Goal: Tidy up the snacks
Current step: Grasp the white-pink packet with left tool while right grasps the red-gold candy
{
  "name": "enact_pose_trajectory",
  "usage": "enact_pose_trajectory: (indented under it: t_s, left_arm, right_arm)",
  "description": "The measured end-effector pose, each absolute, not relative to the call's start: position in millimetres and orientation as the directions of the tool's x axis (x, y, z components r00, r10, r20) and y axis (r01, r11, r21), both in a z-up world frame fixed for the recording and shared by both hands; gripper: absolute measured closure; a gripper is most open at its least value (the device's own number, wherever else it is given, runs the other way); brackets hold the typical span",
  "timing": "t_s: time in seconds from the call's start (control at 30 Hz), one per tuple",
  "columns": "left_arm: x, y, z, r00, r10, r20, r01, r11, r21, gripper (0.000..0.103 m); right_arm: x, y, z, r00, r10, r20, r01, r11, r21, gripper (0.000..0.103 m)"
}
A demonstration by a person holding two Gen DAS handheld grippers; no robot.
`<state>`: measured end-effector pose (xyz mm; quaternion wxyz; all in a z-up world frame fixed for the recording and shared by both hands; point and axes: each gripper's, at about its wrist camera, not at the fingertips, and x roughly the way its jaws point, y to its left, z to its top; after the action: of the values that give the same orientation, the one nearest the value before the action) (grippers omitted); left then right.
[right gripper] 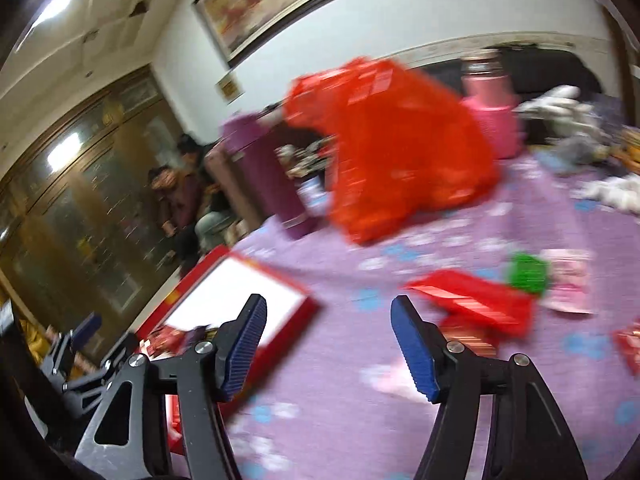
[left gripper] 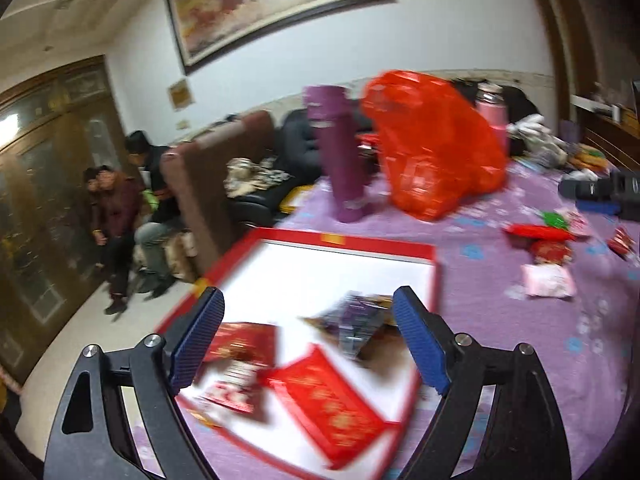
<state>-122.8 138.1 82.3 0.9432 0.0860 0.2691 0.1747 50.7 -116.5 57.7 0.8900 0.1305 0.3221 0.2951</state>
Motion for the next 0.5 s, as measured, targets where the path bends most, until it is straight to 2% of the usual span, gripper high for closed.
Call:
enact_pose_trajectory:
  t_s: [0.27, 0.4, 0.5]
  left_arm:
    - [-87, 82, 69, 0.770, 0.190, -0.610, -0.087, 0.977, 0.194, 0.016]
    - [-59, 56, 64, 0.741, 0.114, -0.661, -0.013, 0.988, 0.156, 0.016]
    - [-42, 40, 60, 0.725, 0.070, -0.685, 0.023, 0.992, 0.125, 0.016]
  right_arm:
    - [66, -243, 45, 0.739, 0.348, -0.577, -0.103, 0.904, 0.414, 0.034]
    - [81, -285, 22, 0.686, 0.370, -0.626, 0.026, 0.848, 0.530, 0.034]
    - [82, -302, 12, 0.670, 0.370, -0.643, 0.086, 0.822, 0.563, 0.034]
